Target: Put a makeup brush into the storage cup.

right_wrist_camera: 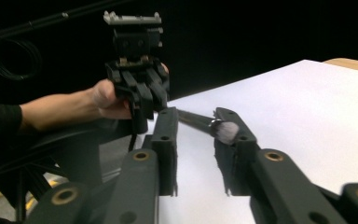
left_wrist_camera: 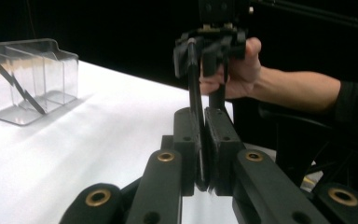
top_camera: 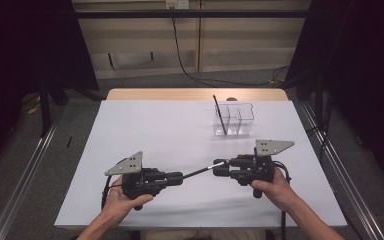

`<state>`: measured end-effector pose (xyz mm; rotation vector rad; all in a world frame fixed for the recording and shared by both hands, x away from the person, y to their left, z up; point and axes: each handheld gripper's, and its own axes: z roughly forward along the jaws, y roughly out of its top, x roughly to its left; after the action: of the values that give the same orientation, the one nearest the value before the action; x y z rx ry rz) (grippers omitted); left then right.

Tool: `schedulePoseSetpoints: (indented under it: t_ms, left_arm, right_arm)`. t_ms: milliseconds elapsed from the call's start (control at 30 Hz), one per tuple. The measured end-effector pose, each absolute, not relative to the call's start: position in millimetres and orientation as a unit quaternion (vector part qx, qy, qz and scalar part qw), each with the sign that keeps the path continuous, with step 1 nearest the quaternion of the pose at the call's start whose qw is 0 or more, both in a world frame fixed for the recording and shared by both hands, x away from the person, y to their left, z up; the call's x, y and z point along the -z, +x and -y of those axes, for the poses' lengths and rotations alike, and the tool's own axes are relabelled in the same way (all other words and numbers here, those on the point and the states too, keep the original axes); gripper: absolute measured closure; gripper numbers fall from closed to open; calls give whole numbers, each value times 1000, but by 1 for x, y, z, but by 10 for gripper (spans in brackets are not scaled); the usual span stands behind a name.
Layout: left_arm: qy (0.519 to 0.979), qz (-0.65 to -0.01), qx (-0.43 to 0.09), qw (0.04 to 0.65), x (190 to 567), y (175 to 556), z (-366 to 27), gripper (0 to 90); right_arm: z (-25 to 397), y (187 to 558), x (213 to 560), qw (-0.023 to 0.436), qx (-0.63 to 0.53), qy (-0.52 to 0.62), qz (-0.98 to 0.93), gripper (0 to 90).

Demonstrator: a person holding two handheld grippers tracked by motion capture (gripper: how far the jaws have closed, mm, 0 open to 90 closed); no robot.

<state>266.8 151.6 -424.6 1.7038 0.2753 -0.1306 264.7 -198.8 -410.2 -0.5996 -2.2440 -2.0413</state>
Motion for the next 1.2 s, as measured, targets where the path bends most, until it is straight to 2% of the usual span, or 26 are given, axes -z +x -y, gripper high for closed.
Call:
schedulePoseSetpoints:
  t_ms: [467,667,1033,1200]
  left_arm:
    - [788,-107,56,604,441,265,-130,836]
    - [787,-109,53,605,441,266,-128,839]
    - [787,-111,57,605,441,266,-123,840]
    - [788,-108,60,603,442,266,-121,835]
  right_arm:
    - [197,266,409,43,678,-197,707,793]
    - [194,267,409,44,682,-205,700,746]
    - [184,266,408,53,682,-203,701,734]
    - [184,265,409,48,678,-201,706,823]
